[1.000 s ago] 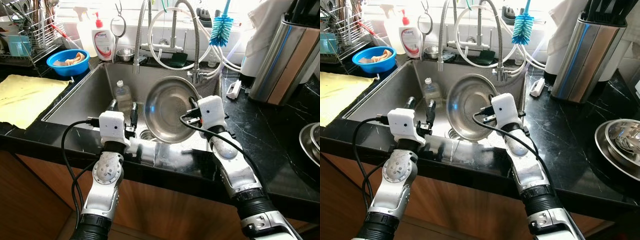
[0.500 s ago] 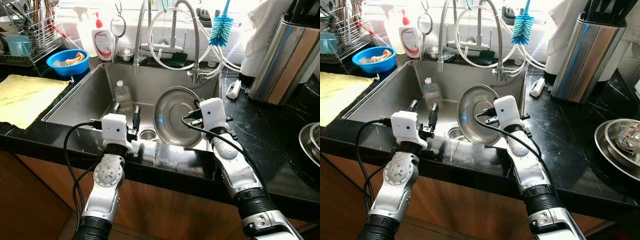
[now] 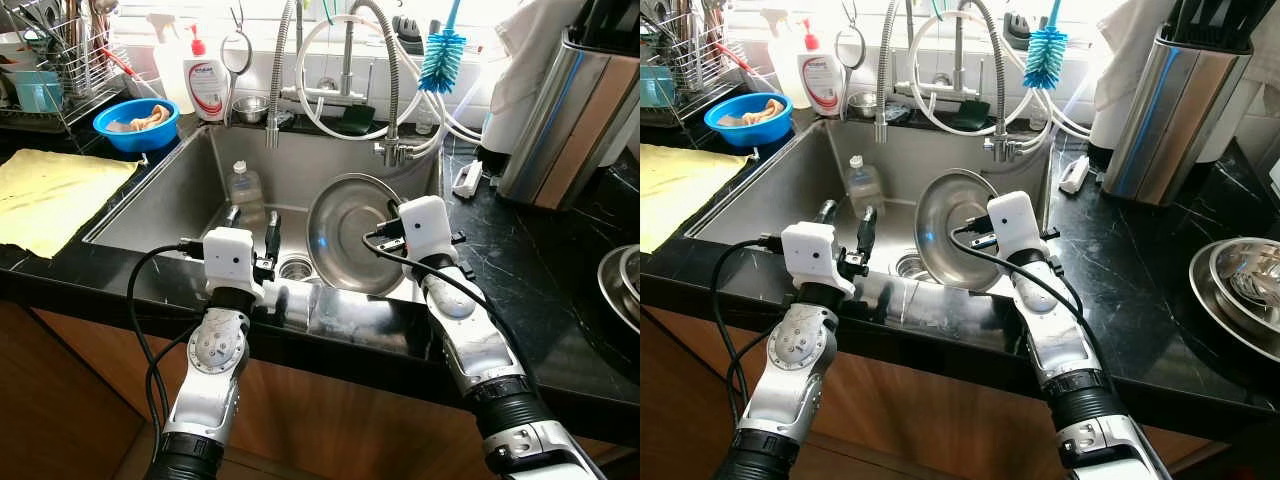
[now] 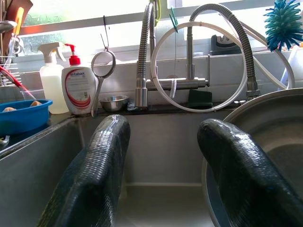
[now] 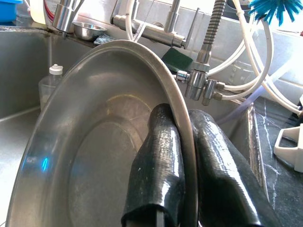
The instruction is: Kitchen organization
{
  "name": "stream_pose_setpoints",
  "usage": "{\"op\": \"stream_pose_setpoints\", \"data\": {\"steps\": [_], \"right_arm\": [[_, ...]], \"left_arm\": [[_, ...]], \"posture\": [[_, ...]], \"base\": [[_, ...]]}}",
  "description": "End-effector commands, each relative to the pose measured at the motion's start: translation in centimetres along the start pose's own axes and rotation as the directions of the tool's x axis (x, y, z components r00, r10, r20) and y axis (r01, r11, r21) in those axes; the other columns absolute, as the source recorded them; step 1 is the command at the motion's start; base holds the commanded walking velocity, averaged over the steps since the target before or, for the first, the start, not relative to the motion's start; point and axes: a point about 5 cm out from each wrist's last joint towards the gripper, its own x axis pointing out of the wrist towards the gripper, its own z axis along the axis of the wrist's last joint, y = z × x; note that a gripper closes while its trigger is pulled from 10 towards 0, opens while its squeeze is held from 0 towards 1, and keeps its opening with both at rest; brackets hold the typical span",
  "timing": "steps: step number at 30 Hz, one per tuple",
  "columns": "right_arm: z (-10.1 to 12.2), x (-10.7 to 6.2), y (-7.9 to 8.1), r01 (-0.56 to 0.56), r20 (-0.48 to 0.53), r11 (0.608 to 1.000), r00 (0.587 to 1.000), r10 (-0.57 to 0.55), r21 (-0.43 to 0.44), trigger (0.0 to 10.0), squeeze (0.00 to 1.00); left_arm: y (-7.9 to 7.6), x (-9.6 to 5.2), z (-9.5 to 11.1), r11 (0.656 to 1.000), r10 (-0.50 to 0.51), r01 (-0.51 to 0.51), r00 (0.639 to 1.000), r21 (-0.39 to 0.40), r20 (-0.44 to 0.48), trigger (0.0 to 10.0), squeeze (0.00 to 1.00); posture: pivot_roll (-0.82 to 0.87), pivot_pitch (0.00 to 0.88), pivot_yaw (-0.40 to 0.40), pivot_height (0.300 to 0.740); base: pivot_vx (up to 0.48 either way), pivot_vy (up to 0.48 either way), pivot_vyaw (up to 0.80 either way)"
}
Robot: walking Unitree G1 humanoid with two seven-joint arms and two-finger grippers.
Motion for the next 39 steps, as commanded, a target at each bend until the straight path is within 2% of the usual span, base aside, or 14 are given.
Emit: {"op": "stream_pose_setpoints", "data": {"steps": [1,7,8,9,10,11,12,13,21,24,29,33,38,39], "right_arm": [[0.7,0.3,0.0,0.007,0.023,1.0,1.0,-0.007,0.002,10.0,0.0],[0.8,0.3,-0.1,0.01,0.022,1.0,1.0,-0.01,0.004,10.0,0.0],[0.8,0.3,-0.1,0.01,0.021,1.0,1.0,-0.01,0.005,10.0,0.46],[0.7,0.3,-0.1,0.014,0.018,1.0,1.0,-0.014,0.003,10.0,0.97],[0.8,0.3,-0.2,0.017,0.019,1.0,1.0,-0.017,-0.003,10.0,0.91],[0.8,0.3,-0.2,0.019,0.02,1.0,1.0,-0.019,-0.007,10.0,0.91],[0.8,0.3,-0.3,0.02,0.021,1.0,1.0,-0.02,-0.008,10.0,0.66],[0.8,0.3,-0.3,0.021,0.021,1.0,1.0,-0.021,-0.01,10.0,0.0],[0.8,0.4,-0.3,0.023,0.02,1.0,1.0,-0.023,-0.004,10.0,0.0],[0.7,0.3,-0.2,0.029,0.01,0.999,1.0,-0.029,0.036,10.0,0.0],[1.3,-0.3,-0.5,0.076,0.086,0.994,0.993,-0.082,0.075,10.0,0.0],[2.0,-2.0,-0.9,0.153,0.186,0.975,0.966,-0.182,0.162,10.0,0.0],[1.9,-4.9,-0.8,0.179,0.264,0.973,0.941,-0.213,0.146,10.0,0.0],[1.7,-6.0,-0.6,0.176,0.278,0.975,0.938,-0.207,0.133,10.0,0.0]], "left_arm": [[0.2,0.0,0.1,1.0,0.004,-0.004,1.0,-0.008,-0.001,10.0,0.0],[0.0,0.0,0.1,1.0,0.0,0.0,1.0,-0.012,-0.003,10.0,0.0],[0.0,0.0,0.1,1.0,0.0,0.0,1.0,-0.013,-0.003,10.0,0.0],[-0.1,0.0,0.0,1.0,-0.001,0.0,1.0,-0.015,-0.005,10.0,0.0],[-0.1,0.0,0.0,1.0,-0.001,0.001,1.0,-0.016,-0.005,10.0,0.0],[-0.1,0.0,0.0,1.0,-0.001,0.001,1.0,-0.017,-0.006,10.0,0.0],[-0.1,0.0,0.0,1.0,-0.001,0.001,1.0,-0.017,-0.006,10.0,0.0],[-0.1,0.0,0.0,1.0,0.0,0.0,1.0,-0.017,-0.006,10.0,0.0],[-0.1,0.0,0.0,1.0,0.0,0.0,1.0,-0.016,-0.007,10.0,0.0],[-0.2,-0.1,-0.1,1.0,-0.005,0.005,1.0,-0.016,-0.01,10.0,0.0],[-0.2,-0.3,-0.2,1.0,-0.007,0.007,1.0,-0.018,-0.013,10.0,0.0],[-0.1,-0.6,-0.3,1.0,0.003,-0.003,1.0,-0.011,-0.016,10.0,0.0],[0.4,-0.9,-0.5,1.0,0.021,-0.021,1.0,0.001,-0.018,10.0,0.0],[0.7,-1.2,-0.6,1.0,0.025,-0.025,0.999,0.01,-0.022,10.0,0.0]], "posture": [[-0.1,0.0,0.022,0.74],[-0.11,0.0,0.023,0.74],[-0.11,0.0,0.023,0.74],[-0.11,0.0,0.021,0.74],[-0.11,0.0,0.02,0.74],[-0.11,0.0,0.02,0.74],[-0.11,0.0,0.019,0.74],[-0.11,0.0,0.019,0.74],[-0.11,0.0,0.021,0.74],[-0.11,0.0,0.024,0.74],[-0.11,0.0,0.023,0.74],[-0.12,0.0,0.019,0.74],[-0.13,0.0,0.028,0.74],[-0.14,0.0,0.033,0.74]], "base": [[0.0,0.0,0.0],[0.0,0.0,0.0],[0.0,0.0,0.0],[0.0,0.0,0.0],[0.0,0.0,0.0],[0.0,0.0,0.0],[0.0,0.0,0.0],[0.0,0.0,0.0],[0.0,0.0,0.0],[0.0,0.0,0.0],[0.0,0.0,0.0],[0.0,0.0,0.0],[0.0,0.0,0.0],[0.0,0.0,0.0]]}}
